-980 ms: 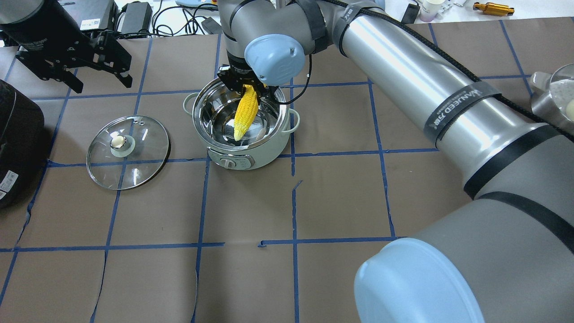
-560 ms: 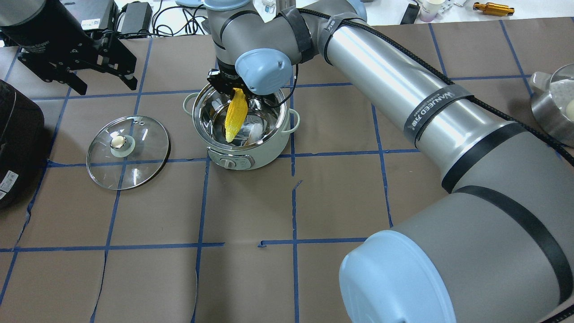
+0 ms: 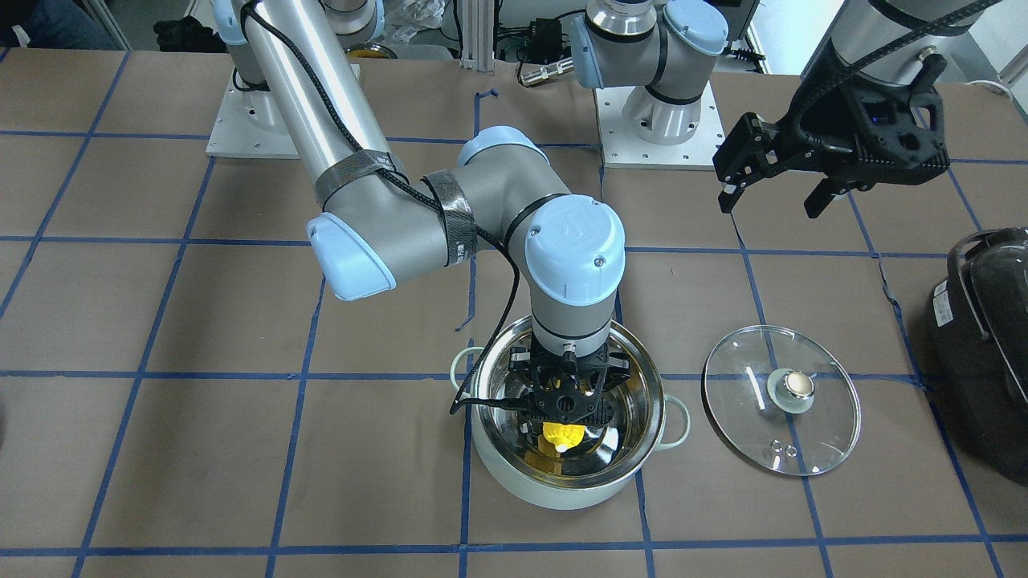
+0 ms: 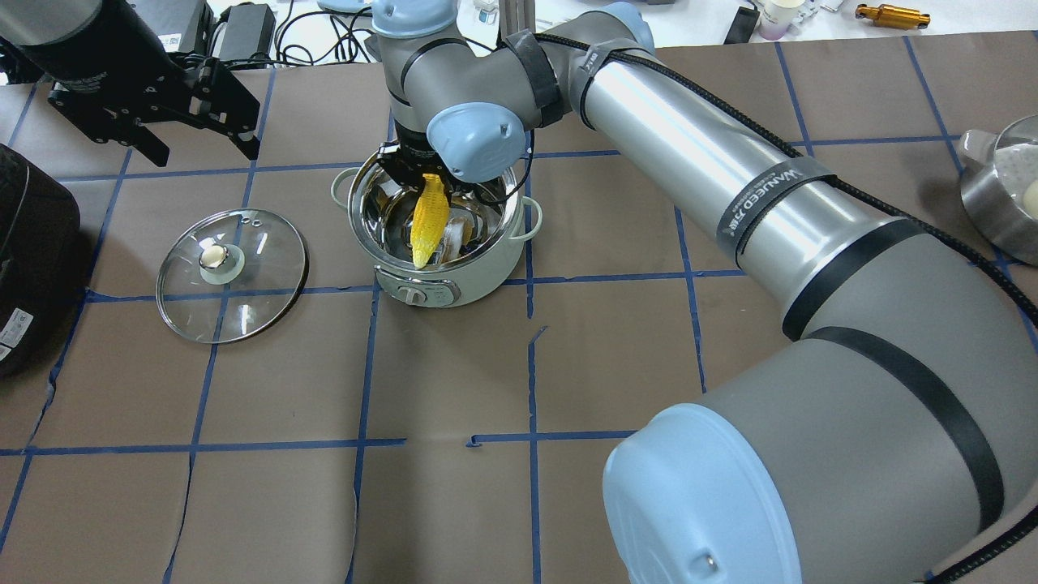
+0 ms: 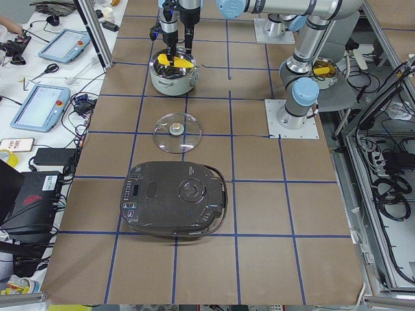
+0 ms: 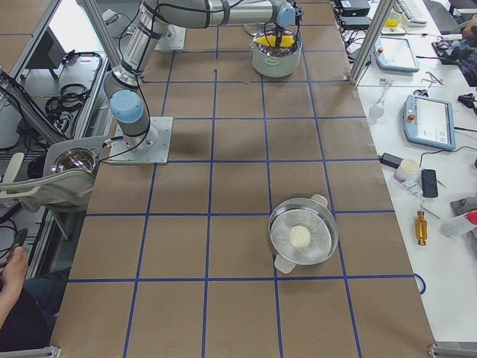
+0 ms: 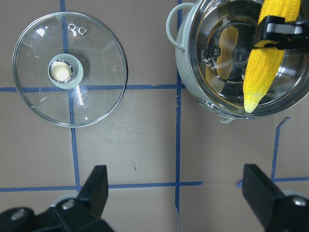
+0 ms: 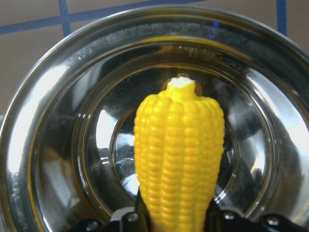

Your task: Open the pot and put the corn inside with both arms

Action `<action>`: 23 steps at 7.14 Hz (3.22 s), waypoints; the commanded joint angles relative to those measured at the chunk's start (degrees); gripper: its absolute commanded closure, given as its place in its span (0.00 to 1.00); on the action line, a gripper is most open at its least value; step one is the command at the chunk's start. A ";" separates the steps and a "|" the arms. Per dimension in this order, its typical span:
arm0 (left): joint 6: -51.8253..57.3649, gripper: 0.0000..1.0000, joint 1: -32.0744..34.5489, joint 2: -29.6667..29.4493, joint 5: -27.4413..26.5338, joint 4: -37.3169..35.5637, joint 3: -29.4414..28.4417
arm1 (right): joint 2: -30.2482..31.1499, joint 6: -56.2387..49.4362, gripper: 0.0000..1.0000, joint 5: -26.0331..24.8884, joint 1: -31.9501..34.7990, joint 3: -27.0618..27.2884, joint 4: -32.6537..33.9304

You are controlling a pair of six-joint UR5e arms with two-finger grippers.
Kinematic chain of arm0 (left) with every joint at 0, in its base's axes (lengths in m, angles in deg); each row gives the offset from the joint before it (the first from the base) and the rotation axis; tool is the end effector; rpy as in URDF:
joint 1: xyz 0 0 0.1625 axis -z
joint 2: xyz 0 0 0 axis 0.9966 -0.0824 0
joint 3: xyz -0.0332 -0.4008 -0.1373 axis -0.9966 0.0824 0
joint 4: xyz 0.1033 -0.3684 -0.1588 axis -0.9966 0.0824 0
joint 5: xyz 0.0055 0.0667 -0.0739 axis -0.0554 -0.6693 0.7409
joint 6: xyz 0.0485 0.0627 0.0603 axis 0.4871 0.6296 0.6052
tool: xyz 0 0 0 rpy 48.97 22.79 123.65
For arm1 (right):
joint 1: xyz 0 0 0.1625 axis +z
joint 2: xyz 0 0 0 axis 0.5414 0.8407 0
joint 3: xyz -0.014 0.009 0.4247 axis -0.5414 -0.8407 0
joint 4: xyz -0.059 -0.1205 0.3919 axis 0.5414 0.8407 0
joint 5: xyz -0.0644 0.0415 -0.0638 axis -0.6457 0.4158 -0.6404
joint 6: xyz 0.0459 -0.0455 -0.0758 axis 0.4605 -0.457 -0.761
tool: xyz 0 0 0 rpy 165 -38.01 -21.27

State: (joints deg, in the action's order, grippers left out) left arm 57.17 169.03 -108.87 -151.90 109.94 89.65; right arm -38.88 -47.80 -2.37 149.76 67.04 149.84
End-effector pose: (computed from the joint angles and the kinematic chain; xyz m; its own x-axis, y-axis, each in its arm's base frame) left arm -0.0826 -0.5086 0.5313 -0.9994 0.0089 0.0342 0.0065 0.9976 -0.0694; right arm 0.4751 -0.6190 0.2985 -0.9879 0.1015 -0.1175 0.1033 0.9946 -0.0088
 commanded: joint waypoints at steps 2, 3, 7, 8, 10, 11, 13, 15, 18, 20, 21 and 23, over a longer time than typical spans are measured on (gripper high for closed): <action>-3.70 0.00 3.33 0.19 -3.02 -0.92 0.38 | -0.09 -1.96 0.00 0.07 0.00 0.52 -0.77; -4.66 0.00 3.42 0.02 -2.93 -1.01 0.38 | 0.69 -1.44 0.00 0.07 0.00 0.43 -1.03; -5.81 0.00 5.45 0.11 -3.02 -3.38 0.55 | 11.65 -3.53 0.00 -2.20 -2.53 1.13 -12.76; -5.99 0.00 5.53 -0.07 -2.93 -3.39 0.38 | 15.17 -5.02 0.00 -3.17 -5.59 1.39 -17.69; -8.34 0.00 7.89 -0.50 -1.62 -3.39 0.29 | 24.38 -16.23 0.00 -2.92 -12.71 8.12 -20.55; -9.75 0.00 10.69 -0.77 -2.05 -3.39 0.38 | 29.48 -19.77 0.00 -3.35 -15.88 13.47 -20.46; -9.59 0.00 11.42 -0.34 -2.14 -3.30 0.64 | 36.53 -29.87 0.00 -3.45 -22.90 21.67 -19.50; -9.15 0.00 9.33 -0.25 -2.23 -3.30 0.55 | 39.01 -34.73 0.02 -3.36 -29.07 24.07 -17.84; -9.41 0.00 5.36 0.98 -2.32 -3.38 2.74 | 39.72 -34.91 0.00 -5.38 -28.74 23.20 -14.66; -9.24 0.00 4.92 0.98 -2.32 -6.35 3.01 | 39.55 -34.22 0.00 -7.85 -28.56 23.10 -14.40; -9.24 0.00 4.83 0.98 -2.41 -6.98 3.28 | 39.29 -34.30 0.00 -7.41 -28.56 23.19 -14.40; -9.24 0.00 4.92 0.98 -2.49 -6.99 3.37 | 39.11 -34.30 0.00 -7.40 -28.56 23.19 -14.40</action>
State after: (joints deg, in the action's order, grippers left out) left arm 47.93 173.94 -107.89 -154.35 103.11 92.90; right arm 0.40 -82.09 -9.85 121.20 90.18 135.43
